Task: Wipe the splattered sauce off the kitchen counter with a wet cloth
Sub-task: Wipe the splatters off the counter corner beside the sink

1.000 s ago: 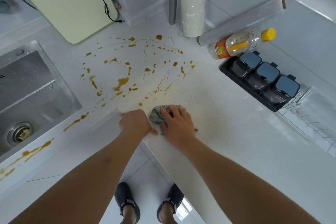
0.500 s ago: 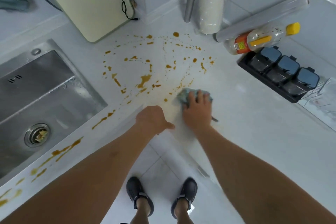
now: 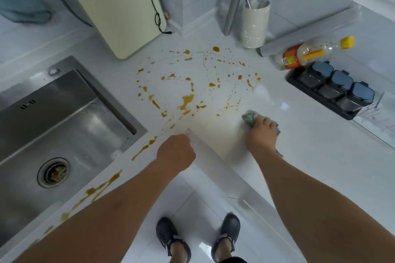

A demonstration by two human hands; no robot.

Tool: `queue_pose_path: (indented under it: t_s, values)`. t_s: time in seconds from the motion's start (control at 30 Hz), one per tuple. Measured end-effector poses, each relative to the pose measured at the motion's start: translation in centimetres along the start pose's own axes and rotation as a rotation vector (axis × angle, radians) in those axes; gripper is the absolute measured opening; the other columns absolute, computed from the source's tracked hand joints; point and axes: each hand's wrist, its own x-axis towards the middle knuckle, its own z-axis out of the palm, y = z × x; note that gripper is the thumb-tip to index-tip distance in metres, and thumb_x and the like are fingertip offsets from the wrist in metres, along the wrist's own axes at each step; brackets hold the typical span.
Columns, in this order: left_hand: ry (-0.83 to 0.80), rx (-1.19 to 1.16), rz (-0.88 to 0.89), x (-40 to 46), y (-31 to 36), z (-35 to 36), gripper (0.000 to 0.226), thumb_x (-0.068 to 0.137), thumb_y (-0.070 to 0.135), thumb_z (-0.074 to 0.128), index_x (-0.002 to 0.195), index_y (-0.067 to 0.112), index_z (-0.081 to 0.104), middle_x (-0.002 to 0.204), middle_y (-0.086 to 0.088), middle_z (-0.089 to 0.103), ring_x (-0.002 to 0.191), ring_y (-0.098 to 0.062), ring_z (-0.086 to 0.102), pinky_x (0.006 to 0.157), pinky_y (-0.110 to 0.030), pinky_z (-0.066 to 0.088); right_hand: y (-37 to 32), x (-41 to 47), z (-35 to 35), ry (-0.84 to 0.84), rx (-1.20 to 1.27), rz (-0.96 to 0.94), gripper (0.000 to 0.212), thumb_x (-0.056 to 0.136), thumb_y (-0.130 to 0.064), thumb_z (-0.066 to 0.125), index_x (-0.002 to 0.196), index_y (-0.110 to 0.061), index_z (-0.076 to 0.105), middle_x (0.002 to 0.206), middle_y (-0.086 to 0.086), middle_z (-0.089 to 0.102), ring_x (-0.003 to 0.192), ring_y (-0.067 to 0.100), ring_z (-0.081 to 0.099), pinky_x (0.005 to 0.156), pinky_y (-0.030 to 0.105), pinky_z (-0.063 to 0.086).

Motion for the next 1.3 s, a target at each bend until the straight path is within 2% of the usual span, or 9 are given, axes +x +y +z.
queue_pose_path:
  t_s: [0.2,0.37,0.53,0.67,0.77,0.9,1.0,1.2,1.3]
  values:
    - [-0.005,0.051,0.045,-0.6,-1.2,-0.2,0.027,0.103,0.022,0.051,0.124,0.012,0.065,0.126,-0.005,0.066,0.114,-0.024,0.063,0.095,-0.033,0.050,-13.2,-4.9,3.8,-0.006,0.018,-0.335,0.064,0.086,-0.016,0.045,0.150,-0.019,0.035,0.159,0.013,0.029,0.148,0.038,0.018,0.120,0.048,0.022]
    - [0.044,0.041,0.065,0.6,-0.7,-1.5,0.005,0.096,0.014,0.053,0.092,0.016,0.055,0.087,0.001,0.053,0.083,-0.019,0.050,0.072,-0.030,0.040,-7.9,-8.1,4.3,-0.076,0.004,-0.611,0.066,0.088,-0.005,0.053,0.152,-0.019,0.044,0.162,0.008,0.032,0.152,0.037,0.021,0.122,0.048,0.024]
    - [-0.041,-0.024,0.070,0.8,-0.9,-1.0,0.010,0.095,0.010,0.050,0.087,0.014,0.057,0.089,-0.003,0.059,0.089,-0.024,0.061,0.077,-0.030,0.046,4.9,-4.5,1.6,-0.018,0.041,-0.248,0.057,0.096,-0.007,0.047,0.152,-0.019,0.045,0.163,0.010,0.032,0.152,0.034,0.021,0.122,0.041,0.020]
    - [-0.050,-0.059,0.071,0.7,-1.2,-0.7,0.020,0.095,0.011,0.050,0.077,0.019,0.047,0.081,0.005,0.048,0.091,-0.021,0.059,0.079,-0.025,0.041,1.5,-2.2,0.9,0.047,0.007,0.032,0.054,0.092,-0.032,0.046,0.144,-0.017,0.045,0.152,0.016,0.038,0.140,0.040,0.027,0.116,0.047,0.025]
    - [-0.046,-0.059,0.060,0.8,-0.9,-1.0,0.021,0.093,0.008,0.050,0.074,0.018,0.048,0.081,0.004,0.052,0.085,-0.018,0.054,0.079,-0.027,0.044,-6.5,-3.1,1.7,0.004,0.045,-0.118,0.066,0.084,-0.041,0.026,0.143,-0.021,0.047,0.155,0.014,0.036,0.143,0.041,0.023,0.119,0.048,0.019]
    - [-0.003,0.013,0.085,0.9,1.1,-1.5,0.014,0.095,0.014,0.050,0.085,0.016,0.059,0.083,-0.001,0.064,0.066,-0.012,0.053,0.064,-0.027,0.045,-11.2,-7.7,4.3,-0.048,0.061,-0.413,0.060,0.091,-0.023,0.053,0.150,-0.027,0.042,0.166,0.004,0.025,0.155,0.035,0.010,0.124,0.048,0.014]
    - [0.019,-0.016,0.060,1.1,3.1,-2.2,0.012,0.094,0.020,0.056,0.086,0.014,0.061,0.077,-0.001,0.060,0.064,-0.017,0.054,0.056,-0.028,0.040,-6.1,-9.1,4.3,-0.086,0.097,-0.566,0.060,0.087,-0.008,0.058,0.145,-0.023,0.054,0.160,0.004,0.039,0.151,0.037,0.026,0.118,0.051,0.030]
    - [-0.003,-0.080,-0.043,1.3,5.5,-1.4,0.026,0.093,0.019,0.059,0.068,0.013,0.051,0.072,-0.003,0.057,0.063,-0.016,0.054,0.058,-0.027,0.040,8.9,-7.2,0.5,-0.050,0.087,-0.261,0.051,0.097,-0.009,0.049,0.146,-0.022,0.054,0.162,0.003,0.033,0.152,0.034,0.024,0.124,0.041,0.019]
    - [-0.027,-0.116,-0.089,1.7,5.9,-0.7,0.019,0.095,0.026,0.060,0.085,0.010,0.058,0.091,-0.005,0.065,0.087,-0.024,0.066,0.071,-0.030,0.046,10.2,-3.4,-1.5,-0.031,0.077,-0.037,0.057,0.096,-0.011,0.046,0.152,-0.022,0.044,0.165,0.004,0.028,0.152,0.032,0.017,0.121,0.039,0.022]
